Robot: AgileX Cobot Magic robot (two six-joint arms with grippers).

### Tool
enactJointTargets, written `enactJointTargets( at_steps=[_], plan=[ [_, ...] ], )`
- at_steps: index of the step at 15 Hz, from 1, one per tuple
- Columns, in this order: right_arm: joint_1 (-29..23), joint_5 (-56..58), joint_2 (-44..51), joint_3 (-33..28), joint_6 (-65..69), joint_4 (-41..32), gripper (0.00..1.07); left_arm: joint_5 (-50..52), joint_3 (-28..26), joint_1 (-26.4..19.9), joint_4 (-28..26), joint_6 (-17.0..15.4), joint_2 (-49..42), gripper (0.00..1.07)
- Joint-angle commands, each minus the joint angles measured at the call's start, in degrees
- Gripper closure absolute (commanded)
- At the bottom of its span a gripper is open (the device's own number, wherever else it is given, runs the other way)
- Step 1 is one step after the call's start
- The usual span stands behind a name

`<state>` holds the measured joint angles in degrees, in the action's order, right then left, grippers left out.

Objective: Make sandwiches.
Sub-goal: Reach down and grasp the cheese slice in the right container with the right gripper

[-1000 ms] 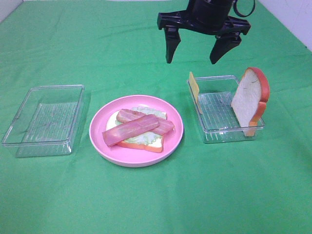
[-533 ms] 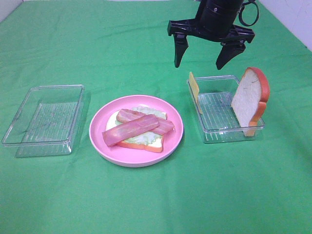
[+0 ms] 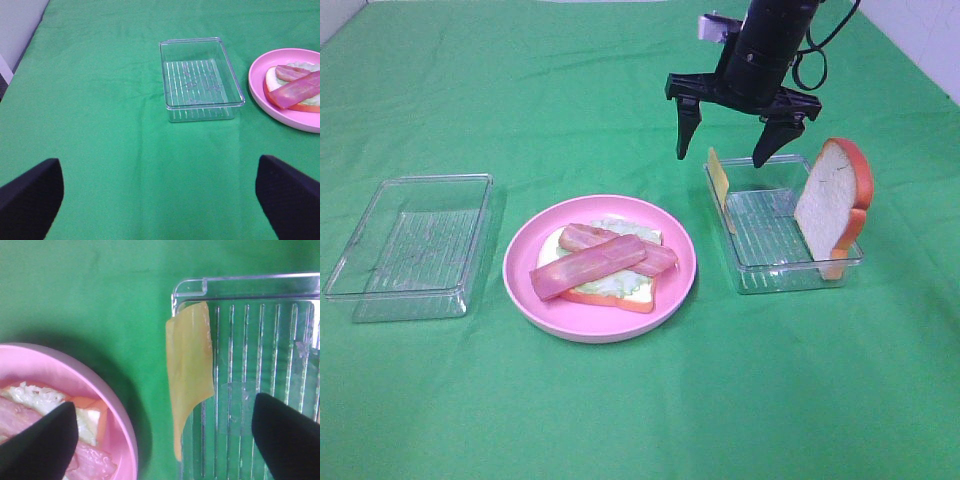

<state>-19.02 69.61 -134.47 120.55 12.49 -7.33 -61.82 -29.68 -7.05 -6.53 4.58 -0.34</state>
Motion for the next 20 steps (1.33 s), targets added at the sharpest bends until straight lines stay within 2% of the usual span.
enactJointTargets(
  at_steps=[1, 9, 11, 14, 16, 17, 19, 20],
  plan=[
    [0.9, 1.7, -1.1, 0.3, -1.2, -0.1, 0.19, 0.0, 0.1, -0.1, -0.1, -0.3, -1.0, 0.09],
    [1.1, 2.1, -3.8, 0.3, -2.0, -0.9, 0.23, 0.0, 0.1, -0.1, -0.1, -0.3, -1.0, 0.09],
    [1.1, 2.2, -4.2, 0.3, -2.0, -1.3, 0.26, 0.0, 0.1, -0.1, -0.1, -0.3, -1.0, 0.09],
    [1.0, 2.8, -4.2, 0.3, -2.0, -1.3, 0.45, 0.0, 0.1, -0.1, -0.1, -0.3, -1.0, 0.09],
    [1.0, 2.9, -4.2, 0.3, -2.0, -1.3, 0.53, 0.0, 0.1, -0.1, -0.1, -0.3, -1.0, 0.09],
    [1.0, 3.3, -4.2, 0.3, -2.0, -1.3, 0.65, 0.0, 0.1, -0.1, -0.1, -0.3, -1.0, 0.09],
    [1.0, 3.3, -4.2, 0.3, -2.0, -1.3, 0.76, 0.0, 0.1, -0.1, -0.1, -0.3, -1.0, 0.09],
    [1.0, 3.3, -4.2, 0.3, -2.0, -1.3, 0.86, 0.0, 0.1, -0.1, -0.1, -0.3, -1.0, 0.09]
  ],
)
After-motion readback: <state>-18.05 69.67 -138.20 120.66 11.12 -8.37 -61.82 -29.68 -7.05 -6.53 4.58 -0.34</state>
